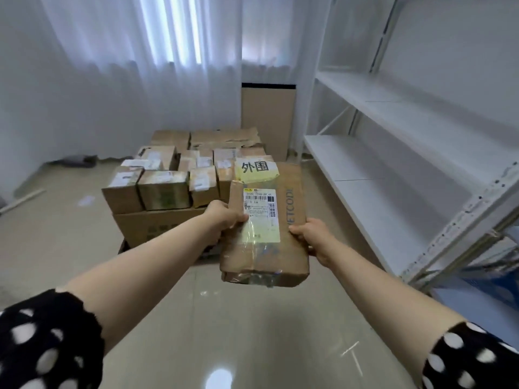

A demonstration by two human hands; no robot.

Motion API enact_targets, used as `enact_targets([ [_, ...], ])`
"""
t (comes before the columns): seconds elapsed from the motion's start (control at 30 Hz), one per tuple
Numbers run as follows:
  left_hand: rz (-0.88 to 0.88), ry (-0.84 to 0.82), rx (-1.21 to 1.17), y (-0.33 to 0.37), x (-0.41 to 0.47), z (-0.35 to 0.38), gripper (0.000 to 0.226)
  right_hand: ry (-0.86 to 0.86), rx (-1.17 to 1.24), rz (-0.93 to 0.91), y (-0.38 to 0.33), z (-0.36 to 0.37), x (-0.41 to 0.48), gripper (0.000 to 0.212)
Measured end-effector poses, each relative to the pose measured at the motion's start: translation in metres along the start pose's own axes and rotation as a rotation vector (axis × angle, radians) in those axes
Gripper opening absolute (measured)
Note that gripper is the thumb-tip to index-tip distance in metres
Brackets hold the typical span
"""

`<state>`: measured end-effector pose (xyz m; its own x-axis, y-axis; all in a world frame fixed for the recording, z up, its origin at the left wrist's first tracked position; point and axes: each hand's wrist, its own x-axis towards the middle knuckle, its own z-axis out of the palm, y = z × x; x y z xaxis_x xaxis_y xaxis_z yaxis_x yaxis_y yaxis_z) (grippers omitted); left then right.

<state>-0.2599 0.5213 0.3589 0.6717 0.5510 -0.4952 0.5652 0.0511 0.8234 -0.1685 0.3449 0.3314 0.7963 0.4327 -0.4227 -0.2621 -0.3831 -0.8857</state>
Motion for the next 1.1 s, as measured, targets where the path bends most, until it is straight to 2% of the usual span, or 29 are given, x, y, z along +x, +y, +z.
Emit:
enact_targets([
  [0.1,-0.003,0.043,-0.03,0.003,0.025,-0.046,0.03,-0.055,0.003,-0.005,-0.019,0.045,0.035,0.03],
  [0.23,0.015,0.123,-0.033,0.007,0.066,-0.092,0.04,-0.096,-0.011,-0.003,-0.044,0.091,0.082,0.029],
  [0.4,-0.062,0.176,-0.076,0.012,0.134,-0.134,0.028,-0.135,-0.04,-0.03,-0.073,0.139,0.166,0.035],
  [0.6,-0.109,0.247,-0.134,0.029,0.255,-0.199,0.045,-0.203,-0.034,-0.034,-0.117,0.205,0.285,0.037],
  [0.73,-0.16,0.23,-0.195,0.053,0.323,-0.241,0.038,-0.257,-0.009,0.002,-0.154,0.247,0.356,0.034],
  [0.87,-0.152,0.268,-0.227,0.043,0.397,-0.298,0.059,-0.292,-0.034,-0.011,-0.19,0.297,0.405,0.033],
  [1.03,-0.119,0.298,-0.215,0.068,0.422,-0.354,0.033,-0.312,-0.012,-0.031,-0.226,0.363,0.447,0.038],
  [1.1,-0.094,0.273,-0.226,0.071,0.446,-0.381,0.032,-0.294,0.006,-0.033,-0.239,0.39,0.46,0.034],
])
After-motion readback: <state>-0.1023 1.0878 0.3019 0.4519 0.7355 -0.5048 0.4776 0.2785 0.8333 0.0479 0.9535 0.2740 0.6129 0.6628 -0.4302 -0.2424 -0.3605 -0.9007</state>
